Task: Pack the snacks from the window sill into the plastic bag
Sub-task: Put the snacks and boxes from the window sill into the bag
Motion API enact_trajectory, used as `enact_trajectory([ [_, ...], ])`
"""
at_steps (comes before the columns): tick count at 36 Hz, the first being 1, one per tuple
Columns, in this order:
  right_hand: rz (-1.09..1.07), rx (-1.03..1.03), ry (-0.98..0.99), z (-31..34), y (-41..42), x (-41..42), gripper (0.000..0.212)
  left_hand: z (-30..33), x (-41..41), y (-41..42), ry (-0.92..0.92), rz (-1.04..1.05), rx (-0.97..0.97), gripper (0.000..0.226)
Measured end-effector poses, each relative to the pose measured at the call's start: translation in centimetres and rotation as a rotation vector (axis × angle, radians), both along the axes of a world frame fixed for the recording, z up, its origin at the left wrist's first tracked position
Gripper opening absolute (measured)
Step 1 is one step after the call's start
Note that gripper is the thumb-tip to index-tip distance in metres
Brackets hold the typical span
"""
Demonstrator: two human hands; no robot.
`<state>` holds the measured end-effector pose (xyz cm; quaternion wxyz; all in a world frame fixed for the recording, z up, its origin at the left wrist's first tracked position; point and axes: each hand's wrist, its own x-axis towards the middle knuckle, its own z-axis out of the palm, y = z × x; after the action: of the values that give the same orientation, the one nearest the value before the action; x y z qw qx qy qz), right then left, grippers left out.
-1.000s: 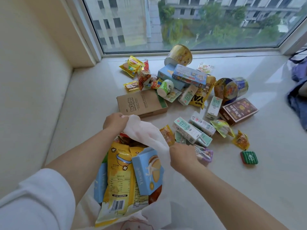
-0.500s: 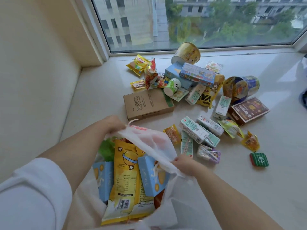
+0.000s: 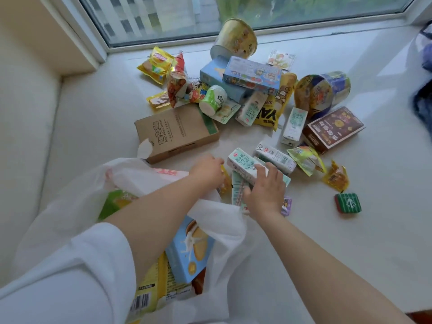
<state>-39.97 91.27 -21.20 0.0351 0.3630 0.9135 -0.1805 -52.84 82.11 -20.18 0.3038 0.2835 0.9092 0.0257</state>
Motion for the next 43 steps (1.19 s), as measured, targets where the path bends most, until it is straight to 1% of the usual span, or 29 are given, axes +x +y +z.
enact_trajectory([
  [3,0.039,-0.03,-0.08,-0.8,2.1,-0.9,0.071,-1.8,0.2,0.7,-0.06,-0.022,-0.041,0.064],
  [6,0.1,-0.058,-0.147,-1.6,3.3,-1.8,0.074,-3.1,-0.1,0.6,-0.043,-0.126,-0.116,0.061],
  [9,0.112,-0.073,-0.162,-2.3,3.9,-2.5,0.068,-4.0,-0.1,0.5,-0.004,-0.161,-0.145,0.051],
  [14,0.14,-0.068,-0.158,-2.9,4.6,-3.1,0.064,-4.7,-0.1,0.5,0.051,-0.215,-0.196,0.021],
  [16,0.134,-0.115,-0.124,-3.0,5.0,-2.9,0.062,-4.7,-0.2,0.5,0.045,-0.228,-0.22,0.016],
  [18,0.085,-0.19,-0.061,-2.8,5.5,-2.4,0.059,-4.8,-0.5,0.3,0.037,-0.205,-0.192,0.012],
  [21,0.004,-0.297,0.055,-2.5,6.5,-0.5,0.055,-4.5,-0.9,-0.1,0.043,-0.107,-0.071,0.011],
  [24,-0.05,-0.328,0.137,-2.0,7.4,2.1,0.051,-3.3,-1.4,-0.5,0.055,-0.005,0.041,0.016],
  [27,-0.093,-0.319,0.149,-1.9,8.0,5.0,0.049,-1.8,-1.6,-0.6,0.074,0.234,0.164,0.018],
  [29,-0.066,-0.322,0.123,-2.0,8.1,6.5,0.048,-0.9,-1.2,-0.3,0.05,0.437,0.249,0.021],
  [31,0.027,-0.312,0.069,-2.3,7.9,7.6,0.047,-0.6,-0.3,0.5,-0.05,0.593,0.326,0.022],
  [32,0.079,-0.296,0.046,-2.4,7.8,8.2,0.047,-0.5,0.5,0.9,-0.103,0.639,0.353,0.023],
  [34,0.176,-0.256,0.0,-2.7,7.5,9.1,0.048,-0.5,2.3,1.9,-0.157,0.634,0.346,0.021],
  [38,0.331,-0.145,-0.144,-2.8,7.5,9.8,0.06,-1.8,5.8,3.0,-0.189,0.587,0.249,0.02],
  [41,0.378,-0.095,-0.186,-2.5,7.4,9.5,0.067,-3.4,7.3,3.2,-0.211,0.638,0.177,0.038],
  [43,0.427,-0.045,-0.224,-2.5,7.3,9.1,0.074,-3.8,7.9,3.5,-0.184,0.712,0.165,0.042],
])
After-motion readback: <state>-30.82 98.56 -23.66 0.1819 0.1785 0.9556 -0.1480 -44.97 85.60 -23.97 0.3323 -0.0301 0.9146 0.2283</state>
